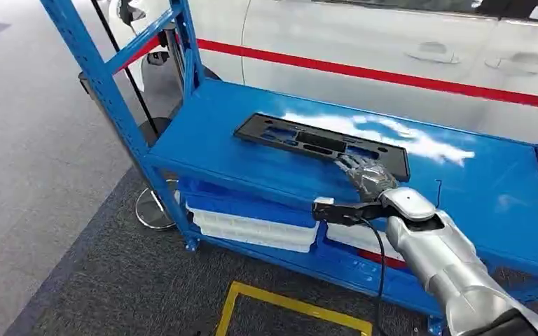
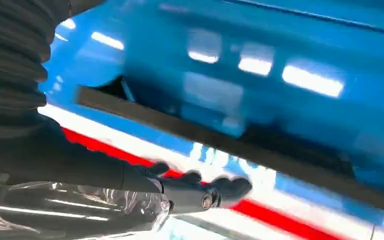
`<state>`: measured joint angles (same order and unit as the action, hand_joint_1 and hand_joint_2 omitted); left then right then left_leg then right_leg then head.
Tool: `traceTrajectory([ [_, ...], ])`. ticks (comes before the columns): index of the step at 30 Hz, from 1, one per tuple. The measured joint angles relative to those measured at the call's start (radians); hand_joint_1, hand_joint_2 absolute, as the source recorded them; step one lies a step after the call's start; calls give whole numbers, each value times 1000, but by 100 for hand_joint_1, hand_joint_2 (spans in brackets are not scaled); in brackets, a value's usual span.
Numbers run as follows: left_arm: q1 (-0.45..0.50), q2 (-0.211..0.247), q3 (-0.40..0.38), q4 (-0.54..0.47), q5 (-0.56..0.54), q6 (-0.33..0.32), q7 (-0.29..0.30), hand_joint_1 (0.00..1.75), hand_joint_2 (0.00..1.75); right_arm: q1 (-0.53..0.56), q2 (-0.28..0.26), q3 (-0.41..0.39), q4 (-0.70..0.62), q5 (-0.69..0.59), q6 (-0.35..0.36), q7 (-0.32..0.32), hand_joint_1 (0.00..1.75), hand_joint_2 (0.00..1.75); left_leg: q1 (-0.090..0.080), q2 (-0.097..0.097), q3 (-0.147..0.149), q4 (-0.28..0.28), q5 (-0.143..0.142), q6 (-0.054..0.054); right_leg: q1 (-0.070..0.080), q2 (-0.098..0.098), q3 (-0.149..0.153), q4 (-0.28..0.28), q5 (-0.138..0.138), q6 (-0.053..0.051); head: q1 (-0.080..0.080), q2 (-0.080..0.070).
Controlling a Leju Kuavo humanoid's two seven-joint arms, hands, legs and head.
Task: Take the parts from the cabinet and place them on the table.
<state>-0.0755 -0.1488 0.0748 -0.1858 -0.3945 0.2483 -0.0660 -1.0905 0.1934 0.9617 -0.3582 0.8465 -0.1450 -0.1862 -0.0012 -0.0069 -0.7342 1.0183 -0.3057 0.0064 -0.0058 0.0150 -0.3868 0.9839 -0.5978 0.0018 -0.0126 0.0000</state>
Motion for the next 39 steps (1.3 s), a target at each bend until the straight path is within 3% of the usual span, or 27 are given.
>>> traceTrajectory([
  [1,-3,0,0,0,0,0,0,0,0,-6,0,0,-2,0,-1,0,0,175,3,1,11,-2,-10,9,1,0,-6,19,22,9,0,0],
  [2,-9,0,0,0,0,0,0,0,0,-13,0,0,-6,0,-2,0,0,175,4,-1,30,-7,-18,17,1,1,-38,78,51,14,0,0],
  [4,-12,0,0,0,0,0,0,0,0,-15,0,0,-8,-2,-4,0,0,175,5,-1,59,-15,-43,28,-5,-7,-142,238,109,20,0,0],
  [5,-14,-1,0,0,0,0,1,0,0,-9,0,0,-7,-2,-3,0,0,175,4,-2,78,-16,-61,31,-5,-8,-205,303,87,24,0,0],
  [7,-14,-1,1,0,0,-2,2,0,0,4,0,2,-5,-1,-2,2,0,175,4,-8,117,-16,-95,32,-5,-8,-283,333,-32,28,0,0],
  [8,-11,-1,1,0,0,-2,2,0,0,8,-1,2,-5,0,-2,3,0,175,3,-10,141,-16,-111,30,-5,-9,-310,322,-98,23,0,0],
  [9,-8,-1,2,0,0,-2,3,0,0,11,-2,2,-4,0,0,5,0,175,2,-13,164,-16,-129,30,-4,-9,-328,293,-128,19,0,0],
  [10,-7,-1,2,0,0,-1,3,0,0,12,-2,3,-3,0,3,5,0,175,0,-15,189,-16,-147,30,-1,-8,-337,243,-121,17,0,0],
  [11,-7,-1,3,0,0,1,3,0,0,14,-3,4,-1,0,9,5,0,175,-4,-17,214,-16,-165,30,4,-8,-342,176,-52,10,0,0],
  [12,-4,-3,3,0,0,2,3,0,0,20,-8,4,2,0,11,4,0,175,-3,-17,222,-18,-183,30,10,-8,-345,101,99,-8,0,0],
  [13,-2,-7,5,4,0,2,3,0,0,27,-11,7,6,-1,13,3,0,175,-8,-20,244,-6,-202,23,18,-1,-353,17,282,-16,-1,0],
  [15,-9,-8,6,4,0,5,3,0,0,31,-9,10,6,-3,17,-1,0,175,-8,-29,251,-14,-224,9,24,3,-343,26,298,-20,-2,0],
  [17,-12,-8,6,4,-5,14,2,0,0,19,-9,10,3,-20,13,-8,0,175,-8,-29,234,32,-197,-3,20,1,-331,17,286,-37,-1,0],
  [18,-12,-8,6,4,-9,14,2,0,0,19,-8,10,2,-32,8,-16,0,0,-6,-18,203,88,-182,-8,16,1,-315,5,281,-41,-2,0],
  [19,-14,-9,6,4,-15,13,1,0,0,22,-8,10,2,-40,6,-22,0,0,-5,-10,172,145,-177,-16,13,1,-303,0,275,-46,-2,0],
  [20,-16,-9,6,4,-18,13,1,0,0,28,-8,10,2,-52,1,-27,0,0,-1,-9,131,204,-198,-23,10,1,-293,-2,267,-46,-2,0],
  [23,-16,-8,6,4,-18,10,1,0,0,68,-8,9,2,-95,-3,-39,0,0,12,-6,48,285,-320,-40,5,1,-270,-1,243,-40,-2,0],
  [24,-16,-8,6,4,-18,9,1,0,0,86,-8,8,2,-105,-5,-40,0,0,15,-4,46,259,-308,-44,2,1,-263,2,236,-36,-2,0],
  [27,-17,-8,6,4,-21,7,2,0,0,120,-8,1,2,-127,-23,-48,0,0,26,1,122,30,-124,-50,-6,2,-246,17,213,-22,-2,0],
  [28,-18,-8,6,4,-22,7,3,0,0,129,-8,0,2,-130,-31,-48,0,0,24,1,128,-4,-122,-43,-5,3,-243,23,208,-15,-2,0],
  [29,-21,-8,6,4,-24,8,5,0,0,134,-10,-2,3,-131,-38,-47,0,0,17,2,128,-9,-152,-26,-3,4,-247,23,208,-10,-2,0],
  [30,-22,-8,6,4,-31,13,11,0,0,138,-10,-3,3,-134,-42,-45,0,0,16,1,134,-8,-126,-14,-2,4,-247,22,202,-2,-2,0],
  [31,-21,-8,6,4,-36,16,15,0,0,142,-10,-7,3,-140,-41,-45,0,0,22,0,139,-13,-118,-11,3,4,-244,26,194,-2,-2,0],
  [32,-23,-8,6,4,-36,18,19,0,0,145,-10,-12,3,-143,-36,-44,0,0,20,0,141,-12,-117,-13,2,3,-240,24,188,-30,-2,0],
  [33,-25,-9,6,4,-36,18,21,0,0,147,-10,-16,3,-147,-33,-44,0,175,18,0,142,-12,-116,-12,3,3,-240,24,194,-39,-1,0],
  [38,-33,-9,6,4,-45,26,27,0,0,148,-10,-29,3,-155,-27,-41,0,175,13,0,141,-11,-118,1,-1,2,-233,13,201,-18,-2,0],
  [39,-35,-9,6,4,-50,26,27,0,0,150,-10,-31,3,-156,-27,-41,0,0,13,0,141,-11,-118,1,-2,2,-232,11,202,-9,-2,0],
])
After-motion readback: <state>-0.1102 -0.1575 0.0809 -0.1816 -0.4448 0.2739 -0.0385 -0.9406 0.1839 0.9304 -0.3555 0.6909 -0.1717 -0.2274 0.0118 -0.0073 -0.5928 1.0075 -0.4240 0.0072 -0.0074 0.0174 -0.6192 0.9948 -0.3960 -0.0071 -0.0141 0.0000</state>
